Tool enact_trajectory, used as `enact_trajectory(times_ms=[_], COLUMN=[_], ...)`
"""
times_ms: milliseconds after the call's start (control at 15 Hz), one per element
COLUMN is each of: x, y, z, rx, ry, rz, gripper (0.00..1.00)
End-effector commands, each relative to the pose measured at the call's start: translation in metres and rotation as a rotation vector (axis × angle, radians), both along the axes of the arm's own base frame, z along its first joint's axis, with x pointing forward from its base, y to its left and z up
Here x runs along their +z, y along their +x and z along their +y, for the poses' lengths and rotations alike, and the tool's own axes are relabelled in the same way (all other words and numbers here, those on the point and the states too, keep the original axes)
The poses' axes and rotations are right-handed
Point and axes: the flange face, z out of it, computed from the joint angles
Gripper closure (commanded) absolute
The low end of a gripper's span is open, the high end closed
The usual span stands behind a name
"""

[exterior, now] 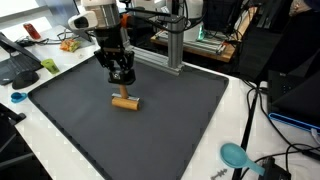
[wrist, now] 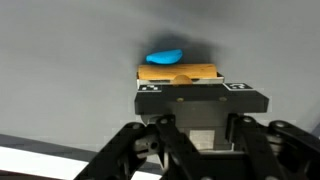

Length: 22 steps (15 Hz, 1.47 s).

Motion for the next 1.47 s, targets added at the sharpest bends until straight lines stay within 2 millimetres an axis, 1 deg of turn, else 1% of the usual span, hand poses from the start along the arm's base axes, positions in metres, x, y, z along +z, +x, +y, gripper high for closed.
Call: enact_trajectory(times_ms=[0,200,467,733,1067,1400], x=[-0.031,-0.030,-0.027,-0.015,0.006,0.018], y=[-0.010,-0.010,-0.011,-0.011,-0.015,-0.028], z=[0.009,0.012,0.011,0.015,0.016,0.014], rx=[-0.044,-0.062,-0.116,-0.150,-0.189,-0.201], ry=[-0.027,-0.040,-0.076,-0.071,-0.073,-0.096], rz=[0.107,0.113,0.114,0.055,-0.061,-0.105], gripper=[0.78,0.78,0.78,0.78,0.78,0.78])
